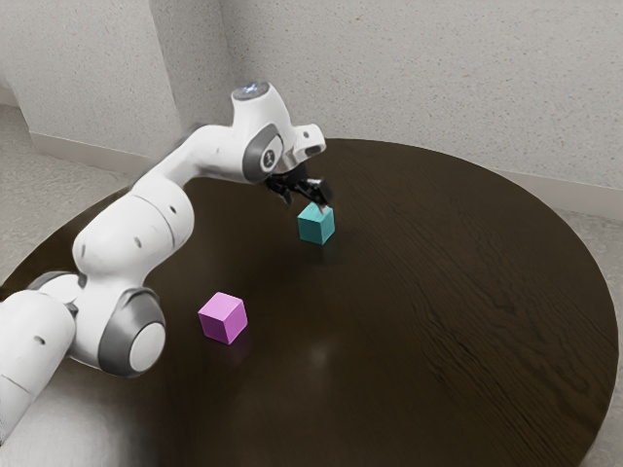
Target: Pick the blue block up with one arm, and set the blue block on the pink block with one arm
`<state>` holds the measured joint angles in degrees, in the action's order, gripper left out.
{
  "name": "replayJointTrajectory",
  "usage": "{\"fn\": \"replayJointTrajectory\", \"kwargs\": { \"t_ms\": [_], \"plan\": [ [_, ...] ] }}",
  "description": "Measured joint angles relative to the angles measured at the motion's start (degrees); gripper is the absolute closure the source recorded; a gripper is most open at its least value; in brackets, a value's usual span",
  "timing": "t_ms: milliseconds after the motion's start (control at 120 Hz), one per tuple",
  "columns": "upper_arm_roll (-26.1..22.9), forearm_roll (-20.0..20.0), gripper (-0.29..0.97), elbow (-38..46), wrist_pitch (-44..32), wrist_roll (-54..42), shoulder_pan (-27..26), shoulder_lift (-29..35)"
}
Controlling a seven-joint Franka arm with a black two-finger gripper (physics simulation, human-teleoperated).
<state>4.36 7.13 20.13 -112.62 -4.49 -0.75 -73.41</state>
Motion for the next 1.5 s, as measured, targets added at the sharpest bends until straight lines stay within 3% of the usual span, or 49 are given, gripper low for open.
{"fn": "replayJointTrajectory", "kwargs": {
  "t_ms": [1083,1500],
  "plan": [
    [-2.5,-0.3,0.00,-1.9,-6.0,-5.2,1.7,-4.7],
    [-2.7,-0.1,0.00,-1.6,-11.8,-5.6,1.7,-6.9]
  ]
}}
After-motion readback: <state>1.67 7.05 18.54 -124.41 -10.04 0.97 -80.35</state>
